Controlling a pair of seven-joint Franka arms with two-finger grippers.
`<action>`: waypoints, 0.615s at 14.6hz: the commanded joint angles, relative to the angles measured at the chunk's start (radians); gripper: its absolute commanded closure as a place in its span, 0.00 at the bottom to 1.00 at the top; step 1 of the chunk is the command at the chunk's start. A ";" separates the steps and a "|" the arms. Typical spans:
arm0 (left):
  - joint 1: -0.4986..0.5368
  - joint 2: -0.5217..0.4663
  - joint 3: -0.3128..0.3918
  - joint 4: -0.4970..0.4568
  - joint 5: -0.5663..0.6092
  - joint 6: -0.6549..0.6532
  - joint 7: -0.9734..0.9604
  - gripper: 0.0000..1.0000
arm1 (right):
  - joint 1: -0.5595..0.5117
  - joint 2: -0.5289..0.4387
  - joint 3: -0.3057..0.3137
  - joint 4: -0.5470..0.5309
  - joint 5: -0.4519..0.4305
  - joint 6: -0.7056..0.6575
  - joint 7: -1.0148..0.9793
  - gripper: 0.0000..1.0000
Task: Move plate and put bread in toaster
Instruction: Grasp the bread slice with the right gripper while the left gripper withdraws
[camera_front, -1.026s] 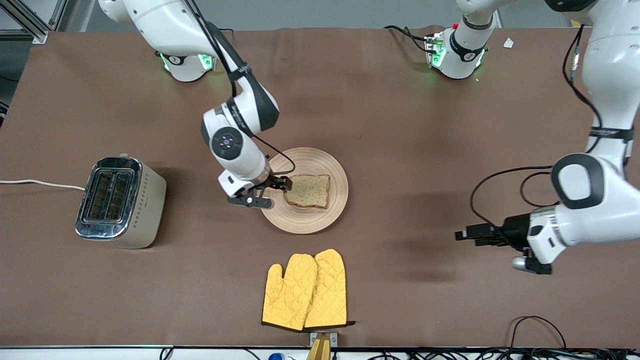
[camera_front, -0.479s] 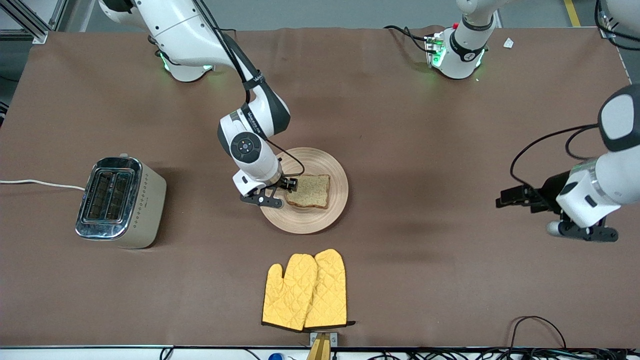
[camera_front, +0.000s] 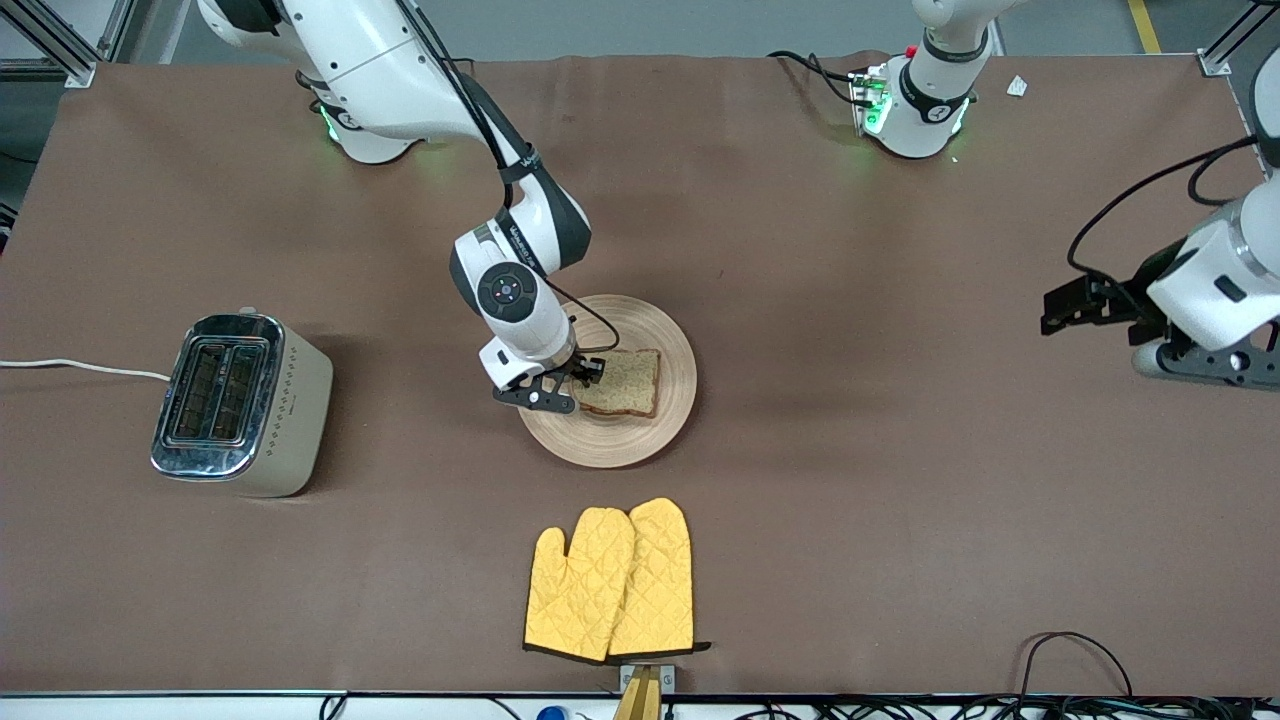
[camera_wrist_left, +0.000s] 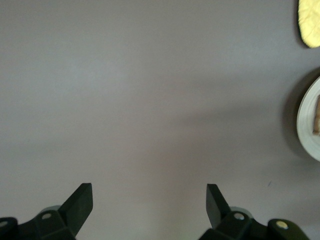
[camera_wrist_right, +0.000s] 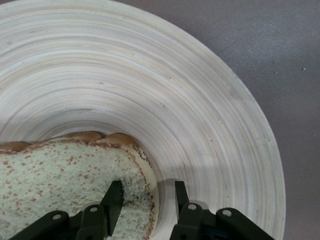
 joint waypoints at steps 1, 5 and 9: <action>-0.008 -0.061 0.018 -0.020 0.015 -0.024 0.006 0.00 | 0.018 0.012 -0.011 0.008 0.006 0.001 0.025 0.76; -0.167 -0.101 0.209 -0.023 0.009 -0.024 0.012 0.00 | 0.027 0.004 -0.013 0.011 -0.002 -0.015 0.043 1.00; -0.322 -0.136 0.380 -0.037 -0.015 -0.026 0.005 0.00 | 0.018 -0.008 -0.031 0.089 -0.028 -0.167 0.038 1.00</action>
